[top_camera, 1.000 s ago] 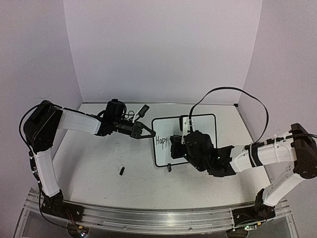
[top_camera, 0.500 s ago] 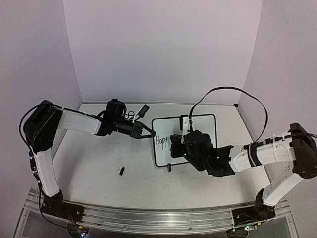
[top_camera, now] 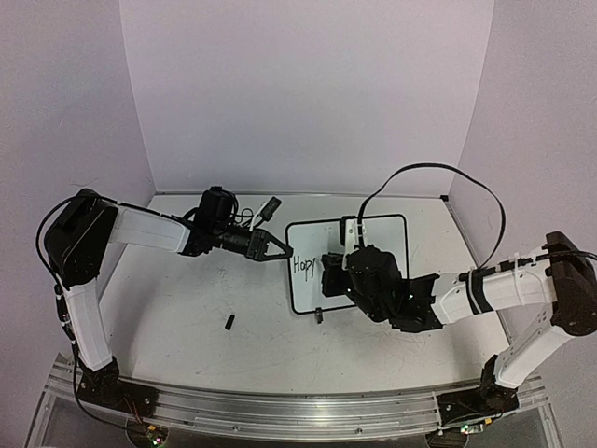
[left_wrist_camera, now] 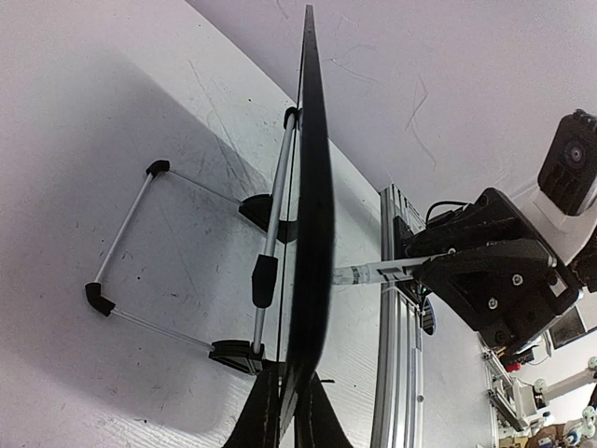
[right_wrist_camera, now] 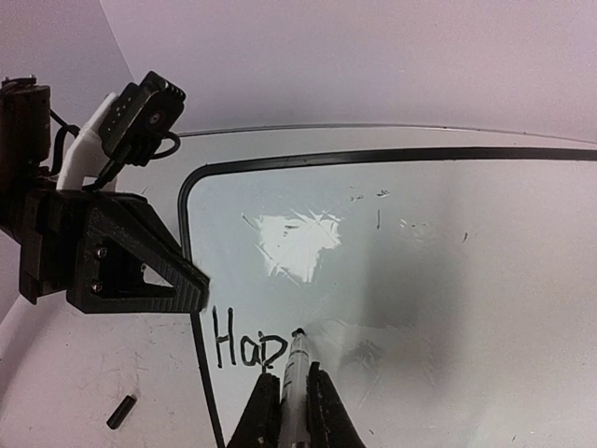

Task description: Write a sentence on the whiteboard

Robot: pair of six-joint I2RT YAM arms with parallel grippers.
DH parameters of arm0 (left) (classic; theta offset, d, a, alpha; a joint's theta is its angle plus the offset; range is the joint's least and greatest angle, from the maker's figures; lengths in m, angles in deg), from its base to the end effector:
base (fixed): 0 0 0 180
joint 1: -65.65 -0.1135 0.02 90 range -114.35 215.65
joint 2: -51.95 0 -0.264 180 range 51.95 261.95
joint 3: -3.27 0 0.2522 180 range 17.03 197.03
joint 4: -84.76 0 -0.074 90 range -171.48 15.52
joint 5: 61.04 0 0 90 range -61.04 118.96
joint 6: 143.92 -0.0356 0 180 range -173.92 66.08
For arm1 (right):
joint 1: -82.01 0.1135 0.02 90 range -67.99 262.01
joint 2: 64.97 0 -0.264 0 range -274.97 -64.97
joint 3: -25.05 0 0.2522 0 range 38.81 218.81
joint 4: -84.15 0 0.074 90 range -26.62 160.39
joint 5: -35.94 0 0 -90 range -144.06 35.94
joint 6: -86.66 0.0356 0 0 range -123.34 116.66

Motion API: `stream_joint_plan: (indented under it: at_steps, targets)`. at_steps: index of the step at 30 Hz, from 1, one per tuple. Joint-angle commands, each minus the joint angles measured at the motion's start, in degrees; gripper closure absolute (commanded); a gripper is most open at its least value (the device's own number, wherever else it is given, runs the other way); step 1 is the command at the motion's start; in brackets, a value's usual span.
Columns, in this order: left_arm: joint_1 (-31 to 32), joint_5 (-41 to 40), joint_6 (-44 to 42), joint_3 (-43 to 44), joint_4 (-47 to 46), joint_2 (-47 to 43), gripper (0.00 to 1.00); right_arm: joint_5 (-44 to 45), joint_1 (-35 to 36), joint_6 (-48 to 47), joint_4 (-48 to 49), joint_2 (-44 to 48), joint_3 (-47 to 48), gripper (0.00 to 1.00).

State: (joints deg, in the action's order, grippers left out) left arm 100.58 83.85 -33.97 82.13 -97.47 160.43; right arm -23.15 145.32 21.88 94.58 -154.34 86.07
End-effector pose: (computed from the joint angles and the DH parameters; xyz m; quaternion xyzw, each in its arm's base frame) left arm 0.3168 -0.2568 0.1958 0.3363 0.7206 -0.5620 0.2278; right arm 0.1684 0.2942 0.2256 -0.1061 0.7879 0.2415 0.5565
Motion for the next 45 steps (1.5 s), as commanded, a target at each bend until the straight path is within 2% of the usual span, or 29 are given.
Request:
stream_joint_plan:
  at_steps: [1,29,32,38,45]
  targets:
    - [0.4,2.95,1.68,-0.4,0.52,-2.85,1.0,1.89,-0.23,1.13,-1.93,1.58,-1.03,1.0]
    - [0.51,2.97,1.76,-0.38,0.49,-2.75,1.0,-0.6,1.43,1.67,-0.66,-2.0,1.47,1.0]
    - [0.43,2.43,1.49,-0.74,0.52,-2.83,1.0,-0.81,1.45,1.6,-0.64,0.61,0.54,1.0]
    - [0.5,-1.55,1.85,-2.93,0.52,-3.84,1.0,-0.01,1.25,-0.5,-1.21,13.17,-5.52,1.0]
    - [0.48,-6.09,4.48,-3.02,0.7,-5.12,1.0,-3.1,-0.31,-7.11,-1.26,16.14,-7.08,1.0]
